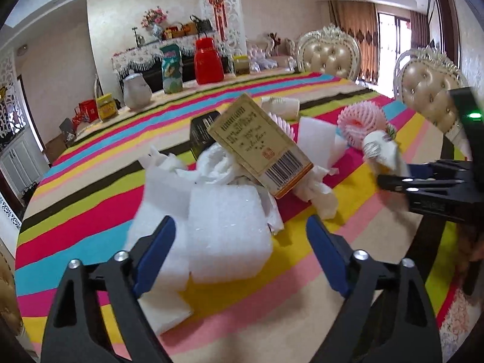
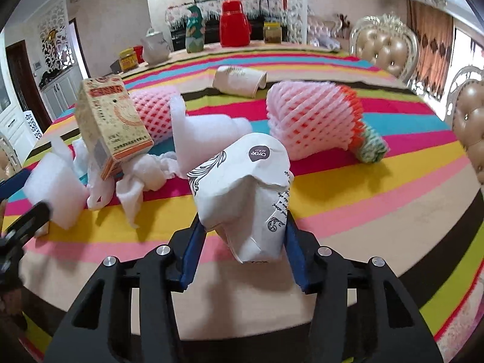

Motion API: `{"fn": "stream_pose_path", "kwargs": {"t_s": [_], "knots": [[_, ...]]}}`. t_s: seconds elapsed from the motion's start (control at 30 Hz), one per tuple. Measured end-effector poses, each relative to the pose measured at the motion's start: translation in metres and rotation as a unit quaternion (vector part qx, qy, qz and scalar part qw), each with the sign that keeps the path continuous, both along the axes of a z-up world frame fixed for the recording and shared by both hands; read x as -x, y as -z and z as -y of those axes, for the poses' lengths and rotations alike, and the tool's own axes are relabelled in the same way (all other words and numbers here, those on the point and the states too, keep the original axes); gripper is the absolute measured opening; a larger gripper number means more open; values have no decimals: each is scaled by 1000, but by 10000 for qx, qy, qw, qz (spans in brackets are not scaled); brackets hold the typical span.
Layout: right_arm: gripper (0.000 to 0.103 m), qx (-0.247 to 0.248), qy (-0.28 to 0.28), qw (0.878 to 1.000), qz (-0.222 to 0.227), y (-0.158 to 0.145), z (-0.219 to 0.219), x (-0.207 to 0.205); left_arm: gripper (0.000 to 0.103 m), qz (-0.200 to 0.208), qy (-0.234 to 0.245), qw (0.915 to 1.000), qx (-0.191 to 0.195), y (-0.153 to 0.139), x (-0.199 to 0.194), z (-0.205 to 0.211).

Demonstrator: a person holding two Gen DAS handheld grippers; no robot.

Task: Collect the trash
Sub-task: 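Grasp the white paper cup with the right tool while the left tool grasps a white foam block, then carry the paper cup and foam block over to the pink trash bin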

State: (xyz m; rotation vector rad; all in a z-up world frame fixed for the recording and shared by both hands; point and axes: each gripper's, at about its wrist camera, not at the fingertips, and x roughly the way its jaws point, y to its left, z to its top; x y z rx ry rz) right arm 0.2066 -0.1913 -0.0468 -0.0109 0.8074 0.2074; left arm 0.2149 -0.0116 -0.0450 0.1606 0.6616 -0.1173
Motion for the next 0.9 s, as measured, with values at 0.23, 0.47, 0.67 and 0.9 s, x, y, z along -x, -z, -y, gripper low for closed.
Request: {"fn": "stream_pose_path", "kwargs": {"t_s": [0.23,0.47,0.67,0.9], "knots": [[48,-203,49,9996,207,-6,14,31,50,-108,-197,9996,-147,10,-8,-1],[48,-231,28,9988,438,-13,20,55,50,308,-72,9995,80,-7,19,10],[48,-256,73,9981,561,-16,23,73,50,421,226,9985,269,-15,34,28],[48,-240,217,9966,760,-22,37,95,50,553,478,9967,348,-18,42,59]]}}
